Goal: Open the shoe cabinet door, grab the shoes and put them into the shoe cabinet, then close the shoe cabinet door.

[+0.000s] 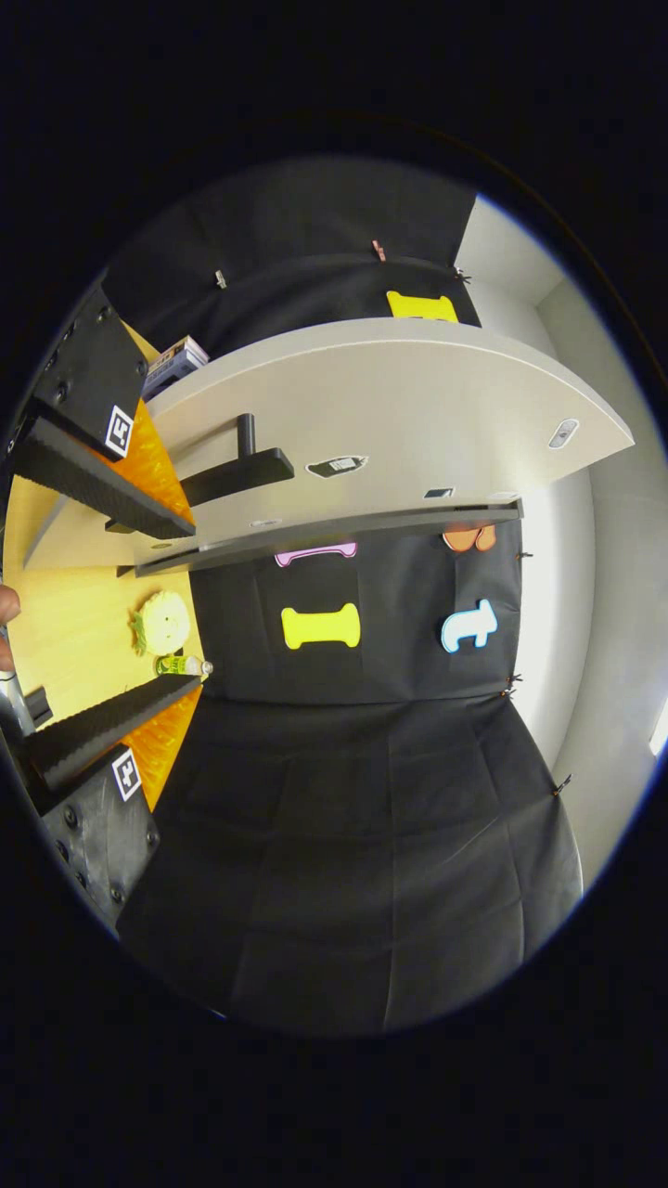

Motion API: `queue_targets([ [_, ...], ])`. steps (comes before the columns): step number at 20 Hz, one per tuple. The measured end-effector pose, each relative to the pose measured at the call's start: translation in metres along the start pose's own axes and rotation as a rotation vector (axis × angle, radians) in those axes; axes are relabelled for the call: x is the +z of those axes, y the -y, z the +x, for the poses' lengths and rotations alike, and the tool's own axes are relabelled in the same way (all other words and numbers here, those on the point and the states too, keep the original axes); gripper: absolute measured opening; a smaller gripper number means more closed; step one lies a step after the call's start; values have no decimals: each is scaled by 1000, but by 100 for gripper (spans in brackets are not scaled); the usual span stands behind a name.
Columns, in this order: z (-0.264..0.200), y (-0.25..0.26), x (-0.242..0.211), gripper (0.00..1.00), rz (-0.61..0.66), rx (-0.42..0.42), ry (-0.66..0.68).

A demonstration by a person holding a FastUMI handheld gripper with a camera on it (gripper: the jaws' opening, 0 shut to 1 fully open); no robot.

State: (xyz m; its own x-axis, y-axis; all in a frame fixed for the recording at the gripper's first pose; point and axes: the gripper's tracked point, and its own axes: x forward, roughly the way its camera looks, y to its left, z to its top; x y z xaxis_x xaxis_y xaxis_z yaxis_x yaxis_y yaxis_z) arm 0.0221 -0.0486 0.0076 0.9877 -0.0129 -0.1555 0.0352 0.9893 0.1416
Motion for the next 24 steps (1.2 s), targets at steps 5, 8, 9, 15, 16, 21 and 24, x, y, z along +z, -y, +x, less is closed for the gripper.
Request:
queue_targets([
  [5, 4, -84, -14, 98, 15, 88, -16],
  [8, 15, -128, -22, 98, 45, 134, -20],
  [9, 19, -139, -22, 98, 57, 145, -20],
  [15, 39, -166, -12, 98, 93, 153, -9],
  [16, 39, -166, -10, 98, 91, 151, -1],
  [21, 34, -146, -1, 98, 70, 133, 24],
  [24, 29, -136, -7, 98, 60, 125, 14],
])
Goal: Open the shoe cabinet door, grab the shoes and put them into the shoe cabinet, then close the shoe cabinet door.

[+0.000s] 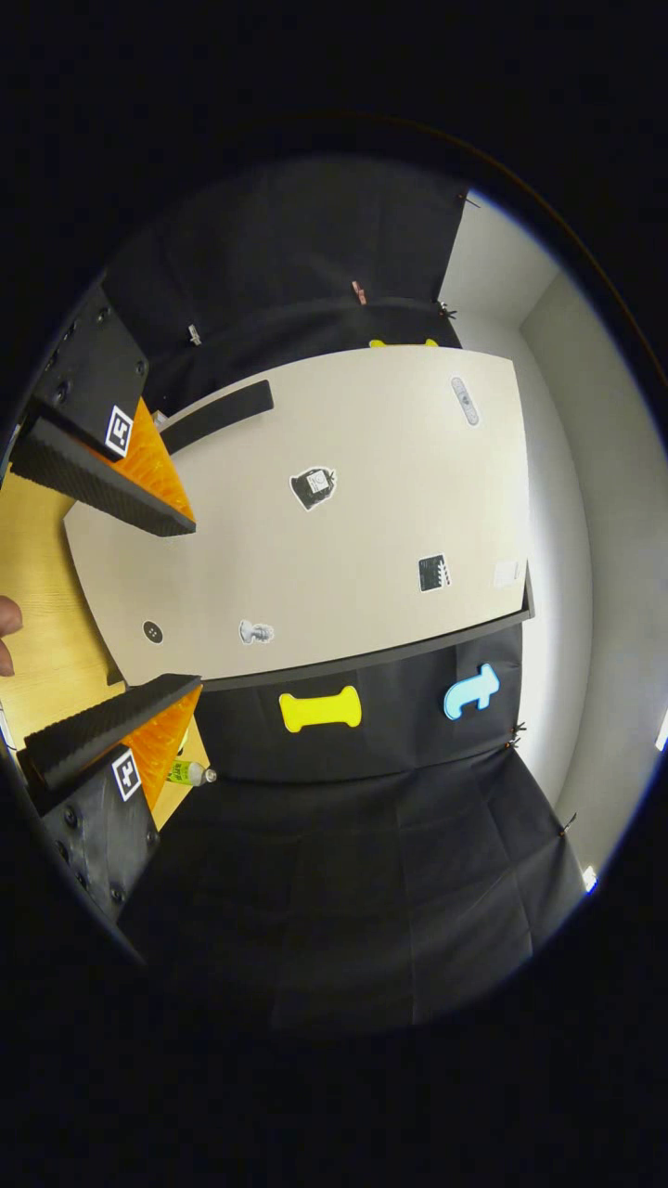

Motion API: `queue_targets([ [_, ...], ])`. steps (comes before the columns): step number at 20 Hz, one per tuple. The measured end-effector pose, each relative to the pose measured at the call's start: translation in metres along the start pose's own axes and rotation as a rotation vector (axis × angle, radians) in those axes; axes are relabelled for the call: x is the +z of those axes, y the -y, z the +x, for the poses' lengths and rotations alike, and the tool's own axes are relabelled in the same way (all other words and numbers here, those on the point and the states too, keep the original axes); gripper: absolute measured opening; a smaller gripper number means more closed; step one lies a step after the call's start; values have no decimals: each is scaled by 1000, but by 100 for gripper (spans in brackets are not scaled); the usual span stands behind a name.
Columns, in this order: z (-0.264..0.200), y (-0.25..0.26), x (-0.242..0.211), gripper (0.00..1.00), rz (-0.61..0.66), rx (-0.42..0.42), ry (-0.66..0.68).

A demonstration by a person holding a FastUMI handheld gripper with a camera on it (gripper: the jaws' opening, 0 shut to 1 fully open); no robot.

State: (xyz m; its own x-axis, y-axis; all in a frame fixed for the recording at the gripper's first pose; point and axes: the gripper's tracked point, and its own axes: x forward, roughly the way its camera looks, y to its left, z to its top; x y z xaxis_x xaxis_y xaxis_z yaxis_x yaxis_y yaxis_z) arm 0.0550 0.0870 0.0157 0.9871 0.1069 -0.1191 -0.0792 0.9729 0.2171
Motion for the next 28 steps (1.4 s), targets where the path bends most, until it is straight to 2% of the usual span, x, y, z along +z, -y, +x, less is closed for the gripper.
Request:
queue_targets([
  [12, -12, -7, 2, 98, -2, 36, 14],
  [28, 2, -4, -9, 98, -4, 48, -12],
])
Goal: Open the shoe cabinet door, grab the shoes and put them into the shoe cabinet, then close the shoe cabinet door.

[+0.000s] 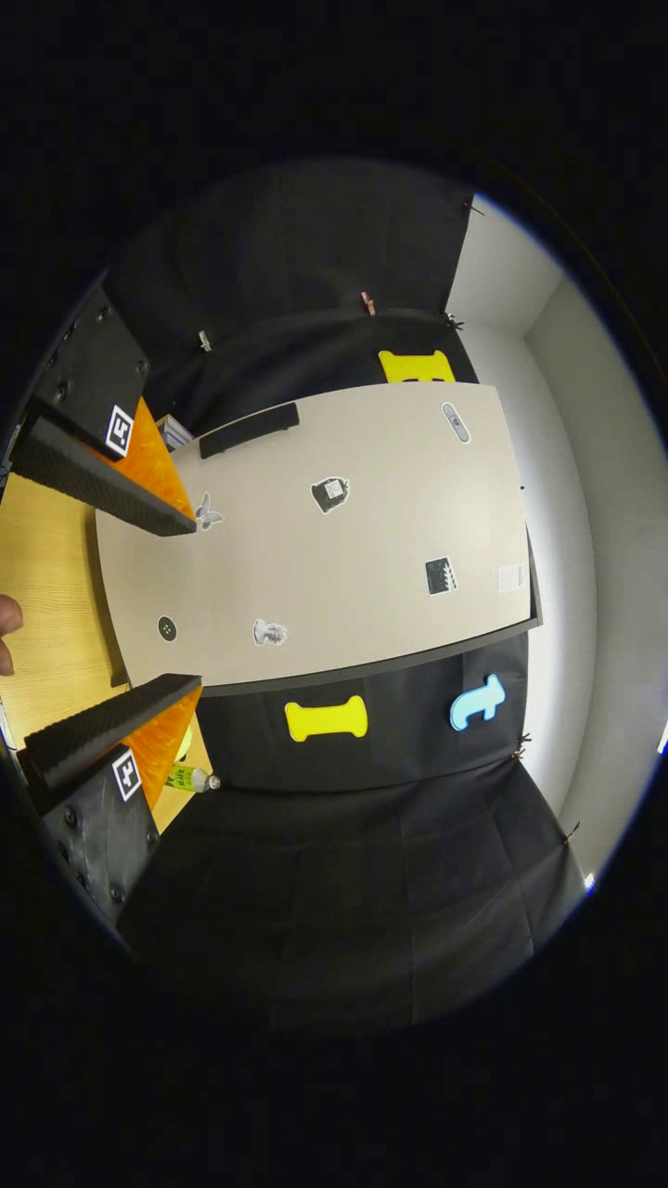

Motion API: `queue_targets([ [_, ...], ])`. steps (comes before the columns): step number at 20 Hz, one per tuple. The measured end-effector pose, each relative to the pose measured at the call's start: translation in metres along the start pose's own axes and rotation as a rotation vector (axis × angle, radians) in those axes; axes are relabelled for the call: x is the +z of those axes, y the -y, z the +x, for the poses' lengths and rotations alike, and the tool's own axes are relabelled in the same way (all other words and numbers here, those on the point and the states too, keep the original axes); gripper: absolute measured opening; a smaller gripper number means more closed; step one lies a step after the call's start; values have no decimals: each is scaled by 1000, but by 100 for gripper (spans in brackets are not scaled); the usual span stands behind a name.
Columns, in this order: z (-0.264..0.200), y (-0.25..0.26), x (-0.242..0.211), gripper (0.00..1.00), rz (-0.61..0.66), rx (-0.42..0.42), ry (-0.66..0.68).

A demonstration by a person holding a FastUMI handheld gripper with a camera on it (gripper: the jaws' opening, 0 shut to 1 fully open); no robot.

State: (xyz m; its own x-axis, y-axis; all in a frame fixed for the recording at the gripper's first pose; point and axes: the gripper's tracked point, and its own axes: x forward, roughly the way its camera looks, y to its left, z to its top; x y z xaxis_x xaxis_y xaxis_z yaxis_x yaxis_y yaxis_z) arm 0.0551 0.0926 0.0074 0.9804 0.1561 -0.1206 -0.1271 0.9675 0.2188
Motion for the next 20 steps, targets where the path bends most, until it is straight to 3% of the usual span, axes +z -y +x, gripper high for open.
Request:
queue_targets([
  [20, -6, 10, 7, 98, 5, -32, 34],
])
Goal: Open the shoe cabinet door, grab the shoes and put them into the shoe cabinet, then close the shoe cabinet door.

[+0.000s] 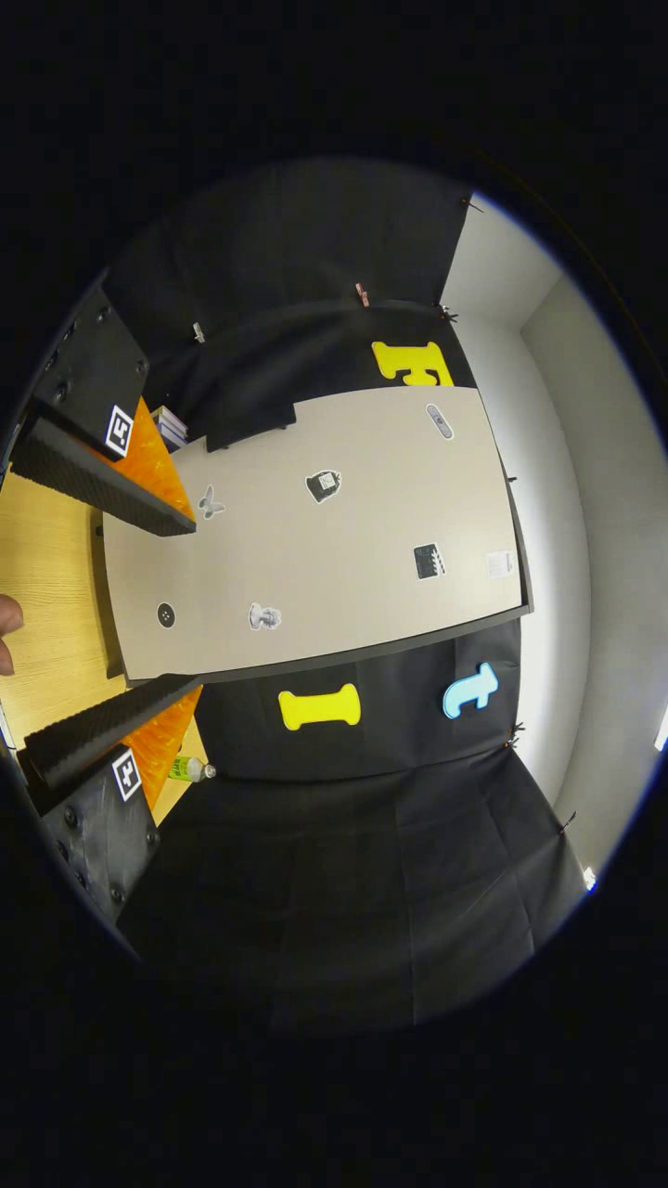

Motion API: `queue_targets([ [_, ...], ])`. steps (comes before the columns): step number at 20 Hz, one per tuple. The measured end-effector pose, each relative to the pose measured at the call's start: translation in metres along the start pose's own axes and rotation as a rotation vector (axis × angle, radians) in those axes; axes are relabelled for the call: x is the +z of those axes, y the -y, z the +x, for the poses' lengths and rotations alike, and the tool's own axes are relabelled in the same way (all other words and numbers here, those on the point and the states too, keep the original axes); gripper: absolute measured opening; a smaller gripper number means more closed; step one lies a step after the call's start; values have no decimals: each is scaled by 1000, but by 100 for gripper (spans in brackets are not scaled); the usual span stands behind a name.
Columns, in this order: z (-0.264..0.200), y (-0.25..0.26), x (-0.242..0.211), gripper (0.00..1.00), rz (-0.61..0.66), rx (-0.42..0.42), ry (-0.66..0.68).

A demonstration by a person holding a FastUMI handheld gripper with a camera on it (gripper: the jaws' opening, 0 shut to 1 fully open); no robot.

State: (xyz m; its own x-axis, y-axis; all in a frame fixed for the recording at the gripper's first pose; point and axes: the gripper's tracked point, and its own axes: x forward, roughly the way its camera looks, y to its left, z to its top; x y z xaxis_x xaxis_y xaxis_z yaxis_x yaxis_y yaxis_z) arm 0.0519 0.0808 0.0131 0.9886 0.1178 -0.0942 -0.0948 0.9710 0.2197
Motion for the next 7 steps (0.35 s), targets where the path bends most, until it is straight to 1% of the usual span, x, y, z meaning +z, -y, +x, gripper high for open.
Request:
queue_targets([
  [7, 0, 1, -2, 98, 0, -1, -3],
])
